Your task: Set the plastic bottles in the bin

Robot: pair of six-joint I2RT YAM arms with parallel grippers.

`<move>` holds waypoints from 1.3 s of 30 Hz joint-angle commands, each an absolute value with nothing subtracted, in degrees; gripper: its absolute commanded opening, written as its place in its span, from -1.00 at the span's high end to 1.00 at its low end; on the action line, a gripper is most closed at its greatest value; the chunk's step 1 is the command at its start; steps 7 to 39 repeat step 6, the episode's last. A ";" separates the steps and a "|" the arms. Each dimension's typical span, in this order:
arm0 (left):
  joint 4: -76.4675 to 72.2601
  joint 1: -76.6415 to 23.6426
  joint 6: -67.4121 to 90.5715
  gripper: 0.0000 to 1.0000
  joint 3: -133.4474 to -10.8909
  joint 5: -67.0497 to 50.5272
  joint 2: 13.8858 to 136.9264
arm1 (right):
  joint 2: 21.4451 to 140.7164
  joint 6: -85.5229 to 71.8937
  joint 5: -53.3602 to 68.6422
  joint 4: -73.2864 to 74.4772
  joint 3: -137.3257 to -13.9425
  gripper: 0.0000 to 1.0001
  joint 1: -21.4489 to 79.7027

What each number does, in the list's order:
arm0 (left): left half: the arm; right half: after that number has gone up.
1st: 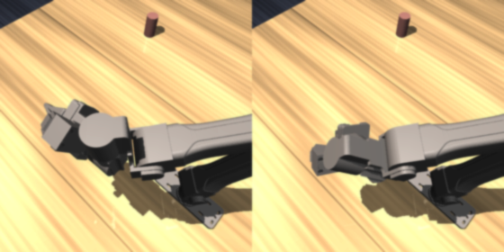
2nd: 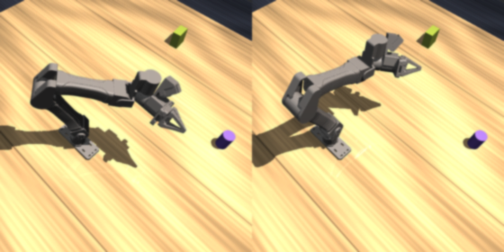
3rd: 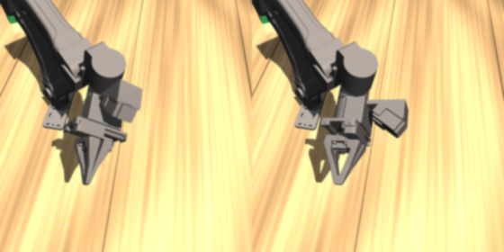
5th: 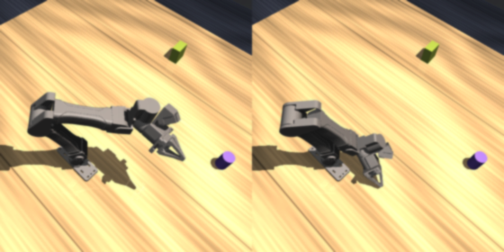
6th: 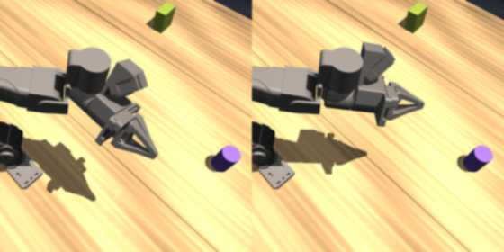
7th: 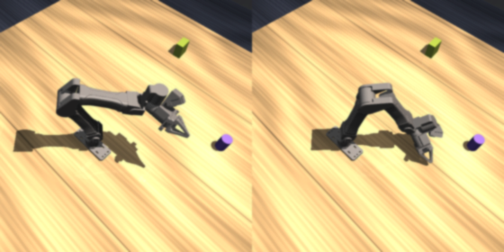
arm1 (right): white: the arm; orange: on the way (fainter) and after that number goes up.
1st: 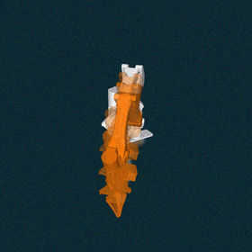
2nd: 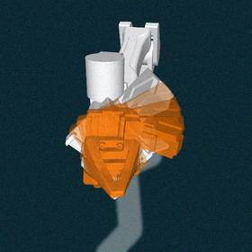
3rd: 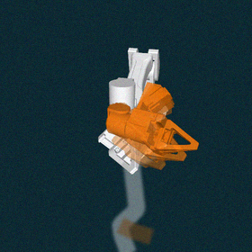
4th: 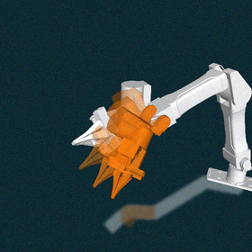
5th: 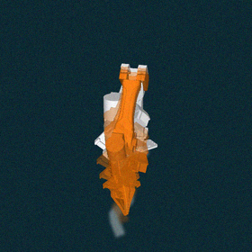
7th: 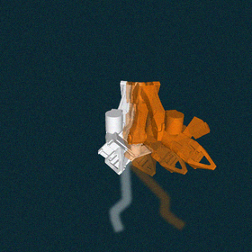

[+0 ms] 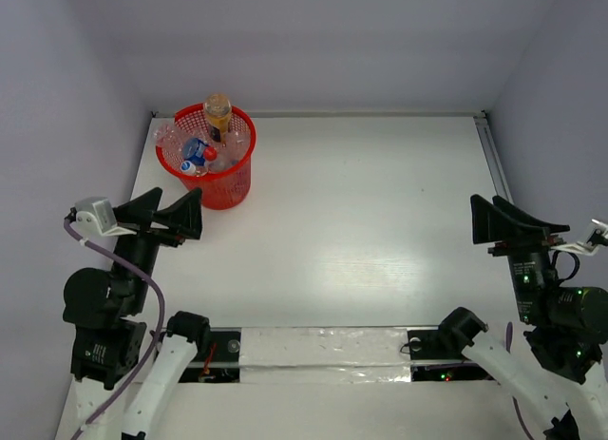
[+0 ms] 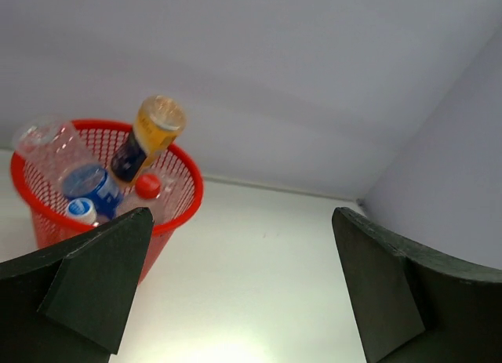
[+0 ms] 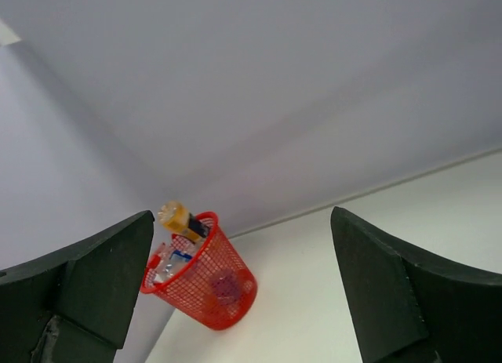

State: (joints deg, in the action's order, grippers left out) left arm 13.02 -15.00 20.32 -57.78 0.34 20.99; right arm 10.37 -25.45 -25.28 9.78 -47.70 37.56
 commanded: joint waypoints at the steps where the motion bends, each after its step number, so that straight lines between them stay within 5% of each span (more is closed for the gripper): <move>1: 18.19 -15.21 17.23 -0.98 -55.46 2.90 19.52 | 9.14 -29.00 -32.69 15.20 -47.02 -1.00 37.53; 39: 19.77 -15.21 14.77 -0.98 -51.07 2.37 16.88 | 9.66 -32.25 -31.38 14.59 -47.11 -0.99 37.53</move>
